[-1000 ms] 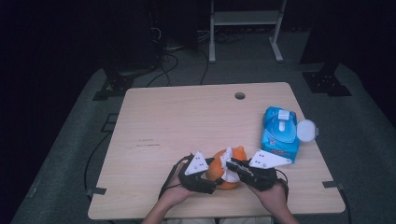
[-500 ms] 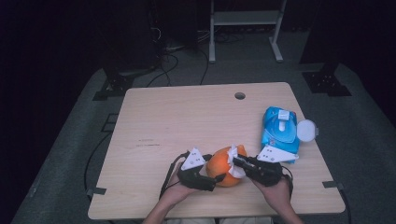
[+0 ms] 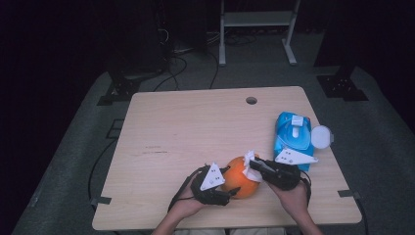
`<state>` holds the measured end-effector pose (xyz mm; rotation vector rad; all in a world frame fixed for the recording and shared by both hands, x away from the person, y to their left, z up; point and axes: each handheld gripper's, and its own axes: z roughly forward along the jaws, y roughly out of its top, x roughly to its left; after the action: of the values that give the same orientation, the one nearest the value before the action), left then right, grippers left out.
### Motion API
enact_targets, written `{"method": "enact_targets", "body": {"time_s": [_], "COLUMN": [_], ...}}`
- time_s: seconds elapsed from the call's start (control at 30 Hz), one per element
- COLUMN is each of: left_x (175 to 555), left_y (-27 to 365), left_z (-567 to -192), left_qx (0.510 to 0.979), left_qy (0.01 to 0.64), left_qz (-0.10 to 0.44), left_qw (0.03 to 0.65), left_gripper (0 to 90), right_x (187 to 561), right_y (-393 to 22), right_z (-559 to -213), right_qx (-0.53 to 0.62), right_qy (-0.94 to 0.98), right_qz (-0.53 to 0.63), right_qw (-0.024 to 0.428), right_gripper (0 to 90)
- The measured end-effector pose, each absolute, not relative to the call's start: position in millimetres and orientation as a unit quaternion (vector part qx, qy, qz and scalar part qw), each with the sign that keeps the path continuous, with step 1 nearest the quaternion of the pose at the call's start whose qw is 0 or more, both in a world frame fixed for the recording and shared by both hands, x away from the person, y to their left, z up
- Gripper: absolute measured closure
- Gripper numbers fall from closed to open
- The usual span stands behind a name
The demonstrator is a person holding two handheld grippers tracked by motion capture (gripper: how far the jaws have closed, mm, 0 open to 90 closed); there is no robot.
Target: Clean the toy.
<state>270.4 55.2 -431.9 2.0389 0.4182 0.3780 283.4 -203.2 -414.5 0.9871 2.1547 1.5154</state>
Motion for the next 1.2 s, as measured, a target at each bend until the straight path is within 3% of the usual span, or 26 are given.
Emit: {"method": "enact_targets", "body": {"time_s": [0.1,0.17,0.43,0.63,0.83,1.2], "left_x": [273,275,269,271,267,268], "left_y": [56,58,56,56,57,61], "left_z": [-436,-440,-436,-434,-415,-418], "left_qx": [0.839,0.842,0.851,0.849,0.836,0.839], "left_qy": [0.193,0.199,0.174,0.18,0.202,0.191], "left_qz": [0.148,0.134,0.156,0.152,0.129,0.136], "left_qw": [0.486,0.483,0.471,0.472,0.494,0.492], "left_gripper": [16.5,15.7,35.0,35.9,36.8,38.3], "right_x": [283,284,266,282,271,285], "right_y": [-203,-205,-177,-202,-191,-202], "right_z": [-416,-416,-401,-414,-402,-422], "right_qx": [0.346,0.348,0.298,0.354,0.329,0.346], "right_qy": [0.758,0.758,0.776,0.755,0.744,0.754], "right_qz": [0.526,0.527,0.528,0.522,0.567,0.539], "right_qw": [0.167,0.166,0.175,0.179,0.133,0.147], "right_gripper": [78.2,78.1,78.2,77.7,78.1,77.4]}}
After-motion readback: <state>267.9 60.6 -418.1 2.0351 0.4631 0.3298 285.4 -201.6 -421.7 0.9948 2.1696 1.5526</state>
